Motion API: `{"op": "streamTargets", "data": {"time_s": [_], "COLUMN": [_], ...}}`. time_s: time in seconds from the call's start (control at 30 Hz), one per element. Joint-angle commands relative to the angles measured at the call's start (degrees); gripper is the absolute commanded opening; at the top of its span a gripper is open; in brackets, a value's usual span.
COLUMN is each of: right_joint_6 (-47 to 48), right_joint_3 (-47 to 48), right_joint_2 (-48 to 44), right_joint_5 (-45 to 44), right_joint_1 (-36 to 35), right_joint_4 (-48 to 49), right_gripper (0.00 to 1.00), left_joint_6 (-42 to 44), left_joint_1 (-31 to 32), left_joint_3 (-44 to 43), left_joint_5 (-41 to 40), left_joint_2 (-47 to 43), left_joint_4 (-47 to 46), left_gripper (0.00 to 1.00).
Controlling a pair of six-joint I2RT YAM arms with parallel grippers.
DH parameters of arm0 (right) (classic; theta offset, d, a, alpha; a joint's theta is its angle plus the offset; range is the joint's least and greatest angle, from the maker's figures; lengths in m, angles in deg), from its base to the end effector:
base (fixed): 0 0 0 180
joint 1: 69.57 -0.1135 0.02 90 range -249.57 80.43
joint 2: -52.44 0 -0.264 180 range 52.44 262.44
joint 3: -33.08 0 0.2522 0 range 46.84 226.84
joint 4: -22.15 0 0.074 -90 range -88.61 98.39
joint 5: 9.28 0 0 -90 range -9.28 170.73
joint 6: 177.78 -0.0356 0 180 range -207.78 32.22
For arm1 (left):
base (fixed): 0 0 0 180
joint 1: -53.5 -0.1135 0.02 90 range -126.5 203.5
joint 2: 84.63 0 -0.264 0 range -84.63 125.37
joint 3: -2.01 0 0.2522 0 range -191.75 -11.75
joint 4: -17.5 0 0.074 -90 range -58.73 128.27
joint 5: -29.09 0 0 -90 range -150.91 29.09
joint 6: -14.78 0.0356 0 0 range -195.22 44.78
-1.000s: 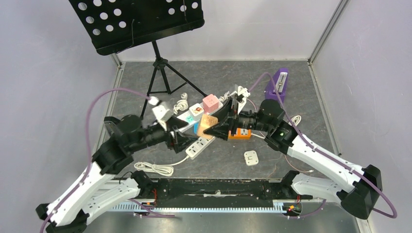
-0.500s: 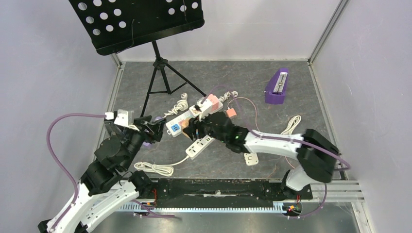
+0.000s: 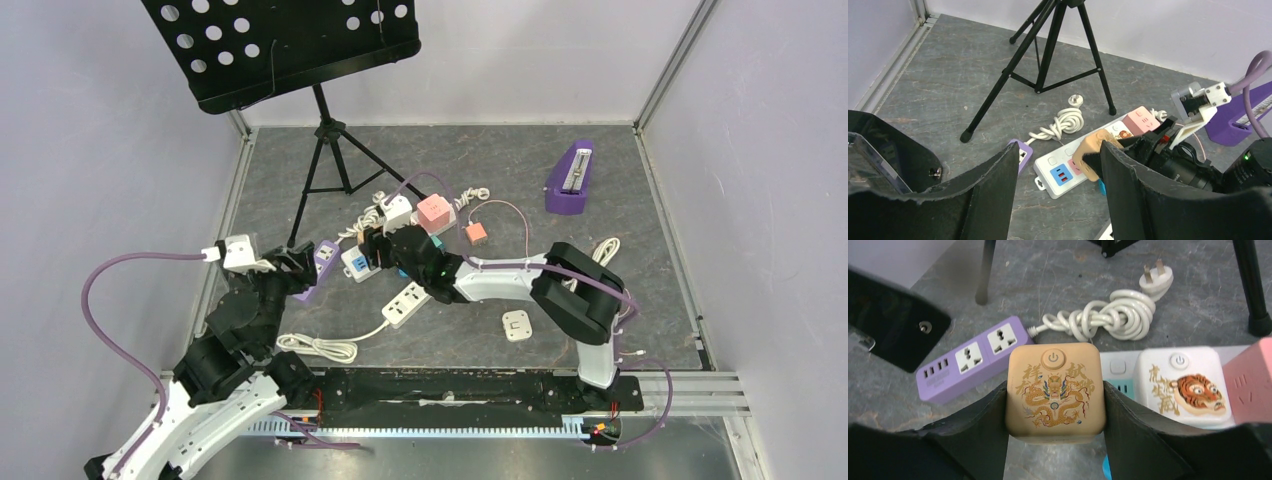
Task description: Insert the plug
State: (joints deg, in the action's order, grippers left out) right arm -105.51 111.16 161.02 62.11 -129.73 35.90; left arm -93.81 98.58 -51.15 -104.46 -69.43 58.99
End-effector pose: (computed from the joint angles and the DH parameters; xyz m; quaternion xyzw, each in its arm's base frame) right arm 0.2211 0.3626 0.2047 -0.1967 0.7732 0.2691 0.5394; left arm 0.0623 -0.0278 0.3317 -0.0923 0.7168 -0.1059 0.6830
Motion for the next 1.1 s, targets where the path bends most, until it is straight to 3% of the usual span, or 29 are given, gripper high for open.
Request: {"op": "streamTargets", "data": {"time_s": [0.0, 0.47, 1.07], "right_joint_6": [1.1, -0.5, -0.3], "right_joint_3": [5.8, 8.7, 7.9], "right_joint_2": [3.2, 7.3, 10.0], "right_joint_5": [-4.2, -6.9, -5.6], "right_joint_1": [-0.1, -0.1, -0.2], "right_joint_4": [5.4, 0.0, -4.5], "right_gripper": [0.00, 0.00, 0.00], "left_joint_6": [-1.4, -1.2, -0.7], "left_joint_1": [0.1, 0.1, 0.1], "left_joint_3": [0.5, 2.4, 2.3], "left_joint_5": [-3.7, -9.5, -9.5], "left_joint_2": [-0.5, -7.5, -7.4], "left_joint_4": [-0.5, -0.4, 0.0], "left_gripper": [0.67, 0.67, 0.67]}}
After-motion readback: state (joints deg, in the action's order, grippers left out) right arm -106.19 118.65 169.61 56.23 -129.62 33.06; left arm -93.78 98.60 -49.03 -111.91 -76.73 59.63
